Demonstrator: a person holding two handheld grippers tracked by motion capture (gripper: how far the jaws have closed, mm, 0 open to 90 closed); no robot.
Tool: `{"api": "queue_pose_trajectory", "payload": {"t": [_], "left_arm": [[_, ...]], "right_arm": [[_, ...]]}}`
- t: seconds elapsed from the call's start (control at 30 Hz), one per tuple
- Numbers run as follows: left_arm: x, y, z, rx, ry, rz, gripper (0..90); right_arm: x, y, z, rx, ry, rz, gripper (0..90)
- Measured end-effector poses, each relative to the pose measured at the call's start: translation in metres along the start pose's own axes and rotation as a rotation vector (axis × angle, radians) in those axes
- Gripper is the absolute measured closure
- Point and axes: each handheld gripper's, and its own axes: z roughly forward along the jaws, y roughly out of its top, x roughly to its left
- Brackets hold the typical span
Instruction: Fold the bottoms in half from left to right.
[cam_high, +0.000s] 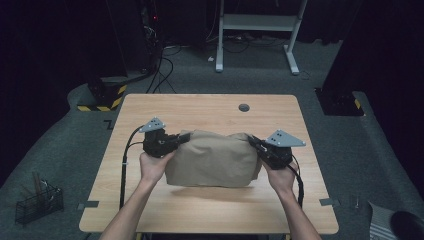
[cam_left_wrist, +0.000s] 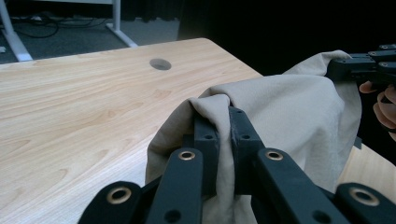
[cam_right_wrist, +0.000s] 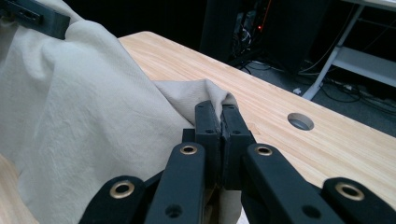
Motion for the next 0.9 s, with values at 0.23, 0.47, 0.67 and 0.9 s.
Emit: {"api": "queue_pose_trajectory", "payload": {"t": [0.23,0.47,0.67,0.9], "left_arm": [[0.008,0.000,0.008,0.000,0.013,-0.015,84.3],[0.019,-0.004,0.022,0.022,0.034,-0.040,84.3],[0.031,-0.007,0.034,0.041,0.053,-0.063,84.3],[0.043,-0.012,0.046,0.055,0.076,-0.079,84.3]], "right_arm": [[-0.004,0.001,0.009,0.011,0.004,0.010,88.1],[-0.013,-0.003,0.026,0.043,0.000,0.038,88.2],[-0.020,-0.008,0.043,0.070,-0.009,0.065,88.1],[-0.026,-0.012,0.060,0.096,-0.023,0.080,88.1]]}}
